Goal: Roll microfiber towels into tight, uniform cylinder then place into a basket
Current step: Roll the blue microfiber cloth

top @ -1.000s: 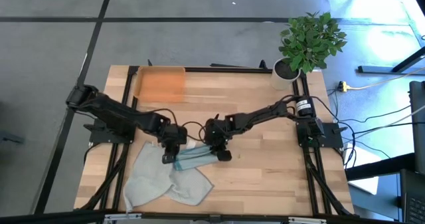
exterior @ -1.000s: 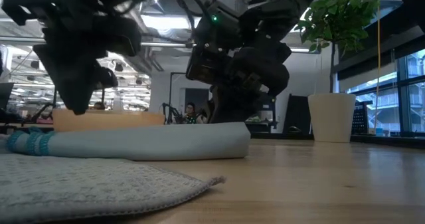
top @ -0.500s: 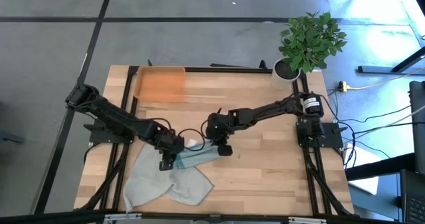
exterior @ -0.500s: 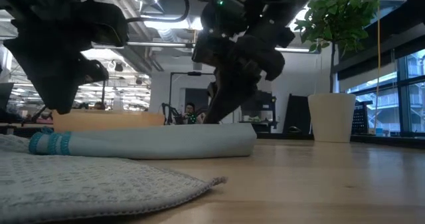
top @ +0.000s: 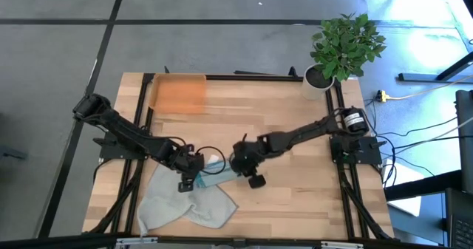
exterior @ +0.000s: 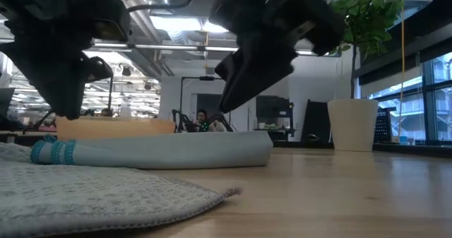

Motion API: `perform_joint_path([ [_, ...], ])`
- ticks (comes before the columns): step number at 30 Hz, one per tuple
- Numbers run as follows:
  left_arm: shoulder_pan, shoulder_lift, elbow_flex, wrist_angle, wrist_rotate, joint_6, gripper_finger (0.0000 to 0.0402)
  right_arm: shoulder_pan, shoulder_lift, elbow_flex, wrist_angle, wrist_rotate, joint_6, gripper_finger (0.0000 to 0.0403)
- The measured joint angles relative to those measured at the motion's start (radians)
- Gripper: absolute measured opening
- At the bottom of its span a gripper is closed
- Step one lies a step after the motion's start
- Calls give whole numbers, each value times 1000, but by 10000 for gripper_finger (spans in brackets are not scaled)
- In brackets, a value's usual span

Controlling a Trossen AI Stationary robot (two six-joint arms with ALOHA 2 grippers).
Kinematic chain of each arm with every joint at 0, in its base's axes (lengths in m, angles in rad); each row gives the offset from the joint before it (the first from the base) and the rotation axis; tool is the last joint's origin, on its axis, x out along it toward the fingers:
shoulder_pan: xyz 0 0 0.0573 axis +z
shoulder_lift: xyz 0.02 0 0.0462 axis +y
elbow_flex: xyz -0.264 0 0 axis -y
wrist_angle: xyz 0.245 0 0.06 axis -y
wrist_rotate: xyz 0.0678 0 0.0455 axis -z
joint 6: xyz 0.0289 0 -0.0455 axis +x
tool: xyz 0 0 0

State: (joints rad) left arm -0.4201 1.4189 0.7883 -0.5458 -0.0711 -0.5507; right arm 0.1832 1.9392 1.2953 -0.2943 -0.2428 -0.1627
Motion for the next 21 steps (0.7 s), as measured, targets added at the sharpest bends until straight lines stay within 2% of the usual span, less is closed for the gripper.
perform_joint_path([
  [6,-8,1,0,54,-48,-19,69,85,10,0,11,95,-3,74],
  [11,-8,1,0,80,-50,-19,69,87,69,0,8,246,0,74],
  [21,-8,2,0,88,-50,-23,69,-6,114,0,8,267,0,74],
])
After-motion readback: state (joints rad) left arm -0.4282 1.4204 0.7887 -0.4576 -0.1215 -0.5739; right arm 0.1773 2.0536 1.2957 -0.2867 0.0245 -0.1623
